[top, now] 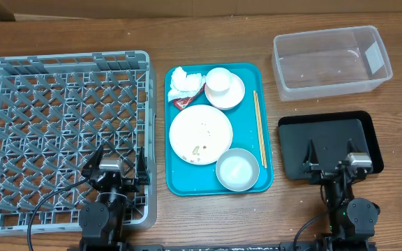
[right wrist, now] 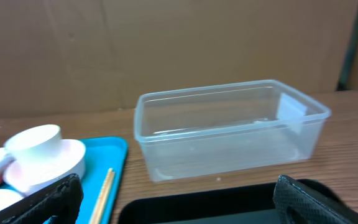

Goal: Sort waste into correct bins and load items into the dishwasher

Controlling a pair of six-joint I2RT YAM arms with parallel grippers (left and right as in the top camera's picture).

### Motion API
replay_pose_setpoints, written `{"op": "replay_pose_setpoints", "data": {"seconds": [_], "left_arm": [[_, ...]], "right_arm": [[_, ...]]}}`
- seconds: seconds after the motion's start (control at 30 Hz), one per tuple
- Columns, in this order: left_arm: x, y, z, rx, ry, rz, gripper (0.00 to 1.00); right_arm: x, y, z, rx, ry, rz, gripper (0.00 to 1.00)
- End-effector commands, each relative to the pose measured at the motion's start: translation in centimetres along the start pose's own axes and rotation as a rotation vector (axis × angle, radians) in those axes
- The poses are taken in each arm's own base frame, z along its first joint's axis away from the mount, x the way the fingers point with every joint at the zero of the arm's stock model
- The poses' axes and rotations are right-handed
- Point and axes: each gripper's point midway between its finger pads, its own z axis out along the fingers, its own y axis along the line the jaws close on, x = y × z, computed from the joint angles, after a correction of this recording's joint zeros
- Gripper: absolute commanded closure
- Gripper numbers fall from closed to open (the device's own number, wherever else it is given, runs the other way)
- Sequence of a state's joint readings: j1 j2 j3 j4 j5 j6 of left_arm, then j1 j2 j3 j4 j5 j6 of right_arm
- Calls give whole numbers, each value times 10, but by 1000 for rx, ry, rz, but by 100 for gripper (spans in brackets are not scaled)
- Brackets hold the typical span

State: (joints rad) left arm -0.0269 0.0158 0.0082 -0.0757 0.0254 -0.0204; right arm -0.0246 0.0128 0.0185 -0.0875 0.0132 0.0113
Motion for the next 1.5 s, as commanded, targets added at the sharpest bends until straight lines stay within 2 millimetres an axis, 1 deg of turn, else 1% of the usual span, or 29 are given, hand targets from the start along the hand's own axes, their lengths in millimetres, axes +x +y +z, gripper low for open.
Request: {"op": "replay_pose_setpoints", "data": {"seconds": [0.0,0.1,0.17,0.2,0.27,0.3,0.33,0.37,0.4,0.43,0.47,0.53,0.63,0.7,0.83,0.9,0.97,1.1,1.2,1.27,1.33,1.37,1.4,1.43,1.47], "left_arm": [[0,-3,0,13,-4,-8,0],[0,-3,0,13,-4,-8,0],[0,-3,0,13,-4,-8,0],[0,-3,0,13,-4,-8,0],[0,-3,0,13,-4,-8,0],[0,-3,0,13,-4,-8,0],[0,-3,0,13,-4,-8,0],[0,-3,0,13,-4,-8,0],[0,-3,0,13,-4,-8,0],[0,-3,0,13,-4,-8,0],[0,-3,0,13,-4,-8,0],[0,-3,0,13,-4,-8,0],[0,-3,0,13,-4,-8,0],[0,-3,0,13,-4,-8,0],[0,-3,0,13,-4,-8,0],[0,-3,0,13,-4,-8,0],[0,-3,0,13,-4,-8,0],[0,-3,0,13,-4,-8,0],[0,-3,0,13,-4,-8,0],[0,-3,0,13,-4,-8,0],[0,-3,0,13,-4,-8,0],[0,-3,0,13,-4,-8,0],[0,-3,0,13,-4,-8,0],[0,-3,0,13,-4,-8,0],[0,-3,0,13,-4,-8,0]], "right_arm": [[-1,-12,0,67,-14,-45,0],[-1,-12,0,68,-14,-45,0],[-9,-10,0,57,-48,-36,0],[-19,-1,-1,6,-87,-4,0],[-36,28,-5,-167,-147,105,0],[-45,51,-12,-314,-159,204,0],[-49,71,-20,-446,-138,295,0],[-51,86,-29,-550,-106,369,0],[-58,93,-35,-608,-105,436,0],[-64,95,-38,-634,-110,488,0],[-71,95,-40,-648,-114,558,0],[-79,90,-40,-634,-139,627,0],[-98,74,-39,-592,-205,805,0],[-116,62,-43,-574,-287,919,0],[-154,40,-62,-570,-504,999,0],[-166,33,-68,-562,-565,1023,0],[-176,28,-72,-552,-591,1053,0],[-206,25,-82,-557,-643,1077,0],[-240,27,-88,-574,-670,1072,0],[-263,32,-90,-595,-672,1053,0],[-289,46,-88,-618,-661,934,0],[-301,56,-86,-633,-651,837,0],[-314,72,-81,-658,-626,693,0],[-322,84,-73,-677,-592,601,0],[-326,94,-60,-691,-538,539,0]]}}
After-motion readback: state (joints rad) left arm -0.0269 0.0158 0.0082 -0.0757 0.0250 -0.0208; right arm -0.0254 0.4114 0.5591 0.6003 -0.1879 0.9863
